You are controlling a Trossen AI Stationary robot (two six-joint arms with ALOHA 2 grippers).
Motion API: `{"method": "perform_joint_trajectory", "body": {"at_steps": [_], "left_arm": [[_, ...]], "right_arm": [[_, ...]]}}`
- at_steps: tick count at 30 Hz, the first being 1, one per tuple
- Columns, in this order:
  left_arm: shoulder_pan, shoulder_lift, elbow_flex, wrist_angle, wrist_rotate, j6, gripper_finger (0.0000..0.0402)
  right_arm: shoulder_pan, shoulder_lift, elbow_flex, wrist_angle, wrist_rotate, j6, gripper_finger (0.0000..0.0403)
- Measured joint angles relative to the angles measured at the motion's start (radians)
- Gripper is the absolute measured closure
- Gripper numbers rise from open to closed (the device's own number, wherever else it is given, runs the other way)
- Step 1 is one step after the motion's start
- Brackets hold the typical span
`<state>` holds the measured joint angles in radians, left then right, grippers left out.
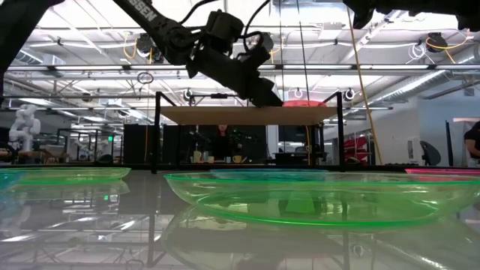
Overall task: Place and stack plates onto a shelf
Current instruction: Stack the top blue plate on top of the pink plate on the shelf
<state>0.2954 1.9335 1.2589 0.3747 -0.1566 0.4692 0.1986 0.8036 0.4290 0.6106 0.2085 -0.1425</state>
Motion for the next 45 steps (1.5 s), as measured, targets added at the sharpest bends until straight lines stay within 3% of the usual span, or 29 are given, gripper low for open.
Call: {"method": "perform_joint_trajectory", "body": {"at_steps": [11, 16, 22, 27, 32, 35, 41, 45], "left_arm": [[-0.079, -0.075, 0.002, -0.090, -0.053, 0.072, 0.0197], [-0.112, -0.222, 0.002, -0.227, -0.063, -0.001, 0.0197], [-0.169, -0.459, -0.070, -0.289, 0.050, -0.090, 0.0197], [-0.221, -0.646, -0.320, -0.084, 0.039, -0.152, 0.0197], [-0.286, -0.776, -0.614, 0.266, 0.017, -0.195, 0.0197], [-0.318, -0.815, -0.734, 0.436, -0.006, -0.230, 0.0197], [-0.373, -0.840, -0.828, 0.517, -0.009, -0.255, 0.0197], [-0.397, -0.840, -0.828, 0.509, -0.033, -0.258, 0.0197]], "right_arm": [[0.000, 0.000, 0.000, -0.022, 0.000, 0.000, 0.0314], [0.000, 0.000, 0.000, -0.039, 0.000, 0.011, 0.0314], [0.000, 0.000, 0.000, -0.065, -0.003, 0.077, 0.0314], [0.051, 0.001, 0.036, -0.153, -0.024, 0.116, 0.0314], [0.129, 0.040, 0.124, -0.333, 0.168, 0.108, 0.0314], [0.160, 0.104, 0.186, -0.435, 0.210, 0.126, 0.0314], [0.177, 0.226, 0.250, -0.677, 0.203, 0.248, 0.0314], [0.177, 0.286, 0.250, -0.834, 0.128, 0.372, 0.0314]]}}
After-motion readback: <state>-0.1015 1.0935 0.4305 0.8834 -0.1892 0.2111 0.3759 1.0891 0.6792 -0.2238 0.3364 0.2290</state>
